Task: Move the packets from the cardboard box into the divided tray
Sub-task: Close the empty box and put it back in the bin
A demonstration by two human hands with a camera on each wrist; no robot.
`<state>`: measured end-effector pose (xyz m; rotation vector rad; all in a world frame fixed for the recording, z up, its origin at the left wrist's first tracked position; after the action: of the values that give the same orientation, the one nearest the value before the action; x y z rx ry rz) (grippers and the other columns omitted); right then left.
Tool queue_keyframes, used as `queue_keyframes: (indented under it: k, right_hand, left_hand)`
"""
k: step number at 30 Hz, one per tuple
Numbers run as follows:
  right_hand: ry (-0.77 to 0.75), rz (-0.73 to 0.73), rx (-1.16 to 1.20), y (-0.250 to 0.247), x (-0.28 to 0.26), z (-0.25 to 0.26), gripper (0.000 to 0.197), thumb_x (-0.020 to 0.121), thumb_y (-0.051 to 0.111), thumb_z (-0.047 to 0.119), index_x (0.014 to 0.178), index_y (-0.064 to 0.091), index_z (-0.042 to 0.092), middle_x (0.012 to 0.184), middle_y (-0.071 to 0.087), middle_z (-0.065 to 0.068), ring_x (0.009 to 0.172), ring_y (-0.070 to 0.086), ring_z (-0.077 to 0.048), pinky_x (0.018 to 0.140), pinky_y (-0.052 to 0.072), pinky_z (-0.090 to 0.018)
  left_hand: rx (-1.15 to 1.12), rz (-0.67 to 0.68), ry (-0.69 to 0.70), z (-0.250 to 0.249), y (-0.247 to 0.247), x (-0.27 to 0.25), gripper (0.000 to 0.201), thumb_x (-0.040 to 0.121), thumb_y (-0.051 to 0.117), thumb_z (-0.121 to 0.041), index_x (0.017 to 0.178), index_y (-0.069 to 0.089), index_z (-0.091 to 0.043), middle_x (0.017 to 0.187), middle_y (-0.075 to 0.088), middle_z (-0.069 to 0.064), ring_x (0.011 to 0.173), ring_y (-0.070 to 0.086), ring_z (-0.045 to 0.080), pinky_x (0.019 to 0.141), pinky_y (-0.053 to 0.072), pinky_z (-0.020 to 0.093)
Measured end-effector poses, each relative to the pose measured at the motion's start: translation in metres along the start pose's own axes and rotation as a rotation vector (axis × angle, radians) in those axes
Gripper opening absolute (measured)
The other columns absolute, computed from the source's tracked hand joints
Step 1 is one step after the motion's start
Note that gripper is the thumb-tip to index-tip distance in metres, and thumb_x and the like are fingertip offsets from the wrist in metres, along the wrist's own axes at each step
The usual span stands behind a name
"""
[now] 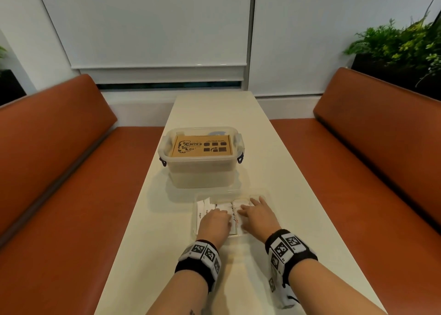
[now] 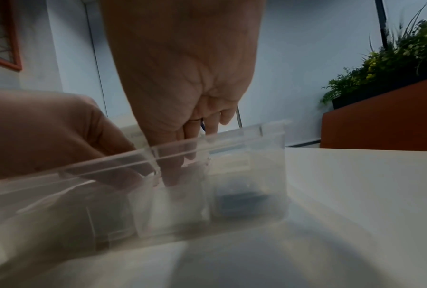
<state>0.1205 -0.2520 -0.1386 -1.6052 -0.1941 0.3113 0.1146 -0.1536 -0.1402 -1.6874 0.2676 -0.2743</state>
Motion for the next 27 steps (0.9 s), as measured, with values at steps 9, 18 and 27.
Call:
queue_keyframes:
  k: [9,18,27]
  right_hand:
    - [0.058,0.019,0.117,0.006,0.002,-0.004,0.044,0.092,0.051,0.024,0.136,0.049,0.026,0.137,0.054,0.004,0.133,0.039,-0.019,0.118,0.001,-0.037]
    - [0.530,-0.222,0.265,-0.023,-0.019,-0.058,0.045,0.093,0.043,0.012,0.137,0.042,0.018,0.135,0.045,-0.005,0.116,0.044,-0.024,0.089,0.042,-0.034]
    - [0.594,-0.054,0.324,-0.003,-0.016,-0.063,0.035,0.091,0.045,0.004,0.125,0.045,0.011,0.120,0.051,-0.010,0.110,0.053,-0.025,0.084,0.045,-0.030]
  left_hand:
    - [-0.092,0.037,-0.044,0.004,0.003,0.003,0.026,0.094,0.046,-0.024,0.114,0.061,-0.017,0.112,0.065,0.005,0.108,0.058,0.024,0.083,0.042,0.031]
    - [-0.116,-0.148,-0.507,0.077,-0.022,-0.017,0.032,0.099,0.039,-0.024,0.126,0.049,-0.011,0.123,0.054,0.006,0.109,0.052,0.023,0.089,0.041,0.029]
    - [-0.189,-0.032,-0.586,0.096,-0.015,-0.013,0.027,0.099,0.039,-0.013,0.100,0.063,0.000,0.104,0.065,0.012,0.095,0.062,0.026,0.069,0.039,0.025]
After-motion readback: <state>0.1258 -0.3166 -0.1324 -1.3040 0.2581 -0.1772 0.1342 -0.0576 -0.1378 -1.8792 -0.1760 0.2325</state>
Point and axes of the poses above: each hand's wrist, its own x-axis towards the middle knuckle, its own y-axis out of the palm, z = x × y, the point moved 8 cm from there along x, towards the middle knuckle
